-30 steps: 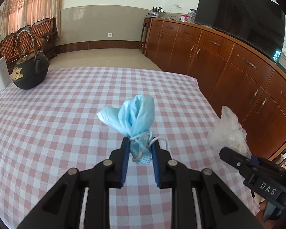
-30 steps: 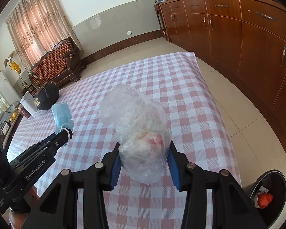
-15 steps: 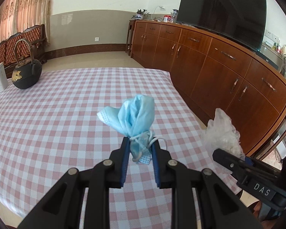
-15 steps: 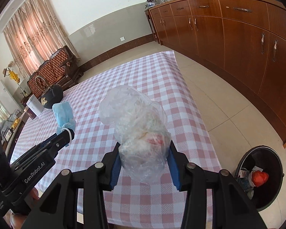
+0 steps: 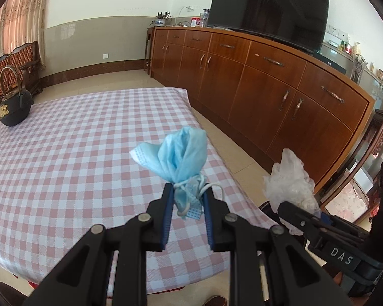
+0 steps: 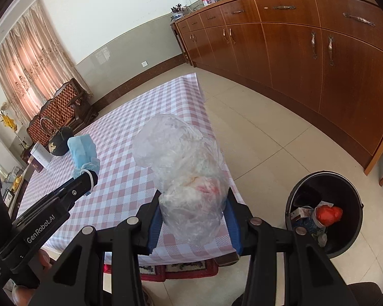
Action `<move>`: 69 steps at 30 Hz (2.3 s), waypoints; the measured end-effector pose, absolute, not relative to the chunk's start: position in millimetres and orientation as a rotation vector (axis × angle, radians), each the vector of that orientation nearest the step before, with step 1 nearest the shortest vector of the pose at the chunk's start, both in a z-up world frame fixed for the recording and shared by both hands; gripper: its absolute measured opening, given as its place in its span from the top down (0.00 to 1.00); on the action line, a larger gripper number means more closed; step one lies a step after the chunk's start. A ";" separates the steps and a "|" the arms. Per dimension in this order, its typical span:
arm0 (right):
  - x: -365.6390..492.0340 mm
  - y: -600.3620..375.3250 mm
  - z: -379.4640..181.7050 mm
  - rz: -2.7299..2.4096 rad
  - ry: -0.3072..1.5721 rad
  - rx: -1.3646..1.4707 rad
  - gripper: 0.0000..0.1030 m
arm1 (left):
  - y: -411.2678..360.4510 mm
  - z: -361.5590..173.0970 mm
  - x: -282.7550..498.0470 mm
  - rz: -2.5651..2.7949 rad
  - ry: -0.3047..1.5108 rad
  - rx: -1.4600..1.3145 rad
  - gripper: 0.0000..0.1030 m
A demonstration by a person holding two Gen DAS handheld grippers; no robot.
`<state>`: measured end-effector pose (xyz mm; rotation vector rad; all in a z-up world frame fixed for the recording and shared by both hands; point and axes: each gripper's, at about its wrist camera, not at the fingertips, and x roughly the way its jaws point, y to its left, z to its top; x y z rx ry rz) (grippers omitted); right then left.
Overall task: Collect trash
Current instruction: 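Carry the face mask and plastic bag over the black bin and open both tools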
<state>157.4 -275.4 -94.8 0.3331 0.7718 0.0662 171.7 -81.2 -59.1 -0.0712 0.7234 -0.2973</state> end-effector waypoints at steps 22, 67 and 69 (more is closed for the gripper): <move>110.2 -390.2 -118.3 -0.151 0.765 0.479 0.55 | -206.1 -79.2 158.5 -0.499 0.800 0.032 0.77; 110.1 -542.1 -227.5 -0.439 1.002 0.712 0.55 | -345.9 -183.3 168.7 -0.583 1.084 0.203 0.77; 117.8 -548.1 -236.1 -0.443 1.030 0.708 0.55 | -348.7 -190.0 170.6 -0.586 1.106 0.201 0.77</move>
